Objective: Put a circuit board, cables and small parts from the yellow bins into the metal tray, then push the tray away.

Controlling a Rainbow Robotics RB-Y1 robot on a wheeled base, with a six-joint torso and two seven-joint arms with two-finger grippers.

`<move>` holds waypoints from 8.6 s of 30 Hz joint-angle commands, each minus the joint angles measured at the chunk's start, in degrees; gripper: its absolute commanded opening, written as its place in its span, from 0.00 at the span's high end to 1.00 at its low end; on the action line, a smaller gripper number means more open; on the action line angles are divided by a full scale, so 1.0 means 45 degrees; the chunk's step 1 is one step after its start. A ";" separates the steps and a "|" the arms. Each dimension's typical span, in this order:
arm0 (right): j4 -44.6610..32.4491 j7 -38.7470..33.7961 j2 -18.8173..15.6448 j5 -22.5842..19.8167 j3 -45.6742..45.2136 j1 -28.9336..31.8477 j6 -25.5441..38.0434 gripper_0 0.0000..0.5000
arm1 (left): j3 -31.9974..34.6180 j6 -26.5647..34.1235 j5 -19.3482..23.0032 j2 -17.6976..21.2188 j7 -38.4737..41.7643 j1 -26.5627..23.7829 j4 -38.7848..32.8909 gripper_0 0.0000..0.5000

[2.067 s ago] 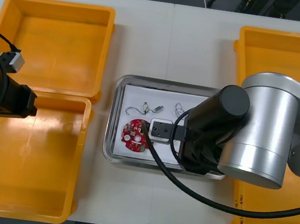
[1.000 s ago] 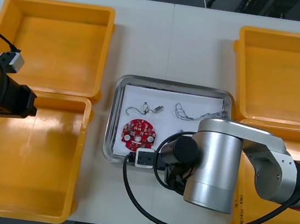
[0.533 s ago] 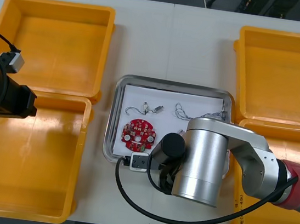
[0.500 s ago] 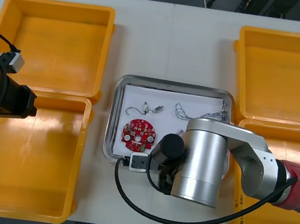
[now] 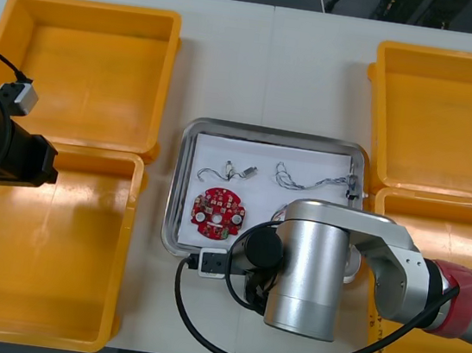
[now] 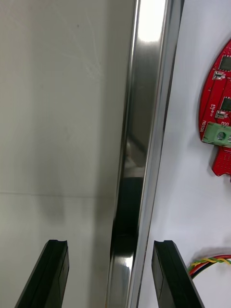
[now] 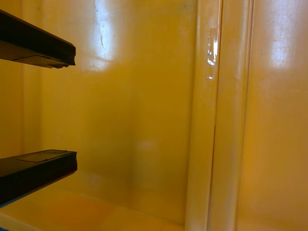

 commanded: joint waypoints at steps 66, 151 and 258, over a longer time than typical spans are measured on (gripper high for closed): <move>0.2403 -0.0218 0.0469 0.1937 -0.0734 -0.2043 -0.2131 1.00 | 0.0288 0.0105 -0.0121 -0.0142 -0.1050 0.0163 -0.0413 0.00; 1.0040 0.1696 0.0996 0.2230 -0.0968 -0.4797 -1.2112 1.00 | 0.0288 0.0105 -0.0121 -0.0142 -0.1050 0.0163 -0.0413 0.00; -0.1445 -0.7640 -0.2890 -0.5426 -1.8507 0.4715 0.5536 0.00 | 0.0288 0.0105 -0.0121 -0.0142 -0.1050 0.0163 -0.0413 0.00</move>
